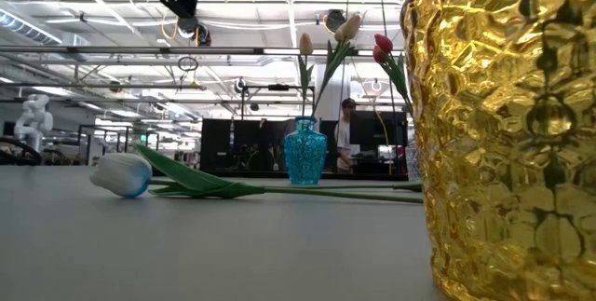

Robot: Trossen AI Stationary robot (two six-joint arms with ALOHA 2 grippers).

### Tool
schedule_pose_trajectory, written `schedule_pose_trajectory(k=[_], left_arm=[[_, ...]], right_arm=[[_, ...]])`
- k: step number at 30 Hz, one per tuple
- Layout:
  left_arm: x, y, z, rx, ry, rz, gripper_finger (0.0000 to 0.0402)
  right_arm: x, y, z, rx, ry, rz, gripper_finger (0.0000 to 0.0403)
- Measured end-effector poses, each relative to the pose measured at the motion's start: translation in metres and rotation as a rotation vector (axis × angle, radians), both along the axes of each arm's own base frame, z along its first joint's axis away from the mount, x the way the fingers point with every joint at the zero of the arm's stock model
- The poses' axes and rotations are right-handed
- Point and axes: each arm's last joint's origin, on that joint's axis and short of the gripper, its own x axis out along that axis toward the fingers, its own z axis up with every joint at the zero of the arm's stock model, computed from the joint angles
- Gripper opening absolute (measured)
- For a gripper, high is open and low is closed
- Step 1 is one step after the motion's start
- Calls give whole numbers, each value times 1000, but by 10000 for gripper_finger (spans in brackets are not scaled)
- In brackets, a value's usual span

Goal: Sort flowers into vase by color
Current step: Put the top white flower into the yellow vase

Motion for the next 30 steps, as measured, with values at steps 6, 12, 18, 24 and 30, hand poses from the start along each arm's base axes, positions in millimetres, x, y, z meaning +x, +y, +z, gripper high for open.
schedule_pose_trajectory(k=[6, 12, 18, 24, 30], left_arm=[[0, 0, 0, 0, 0, -2, 107], [0, 0, 0, 1, -1, -2, 107], [0, 0, 0, 10, -2, 17, 107], [0, 1, -1, 9, 5, 34, 107], [0, 1, -1, 14, 3, 42, 107]], right_arm=[[-26, -46, 2, 34, -28, -40, 199], [-67, -92, -5, 213, -42, -29, 199], [-82, -107, -45, 268, 24, -79, 199], [-89, -114, -109, 311, -3, -116, 199], [-96, -121, -154, 375, -26, -135, 199]])
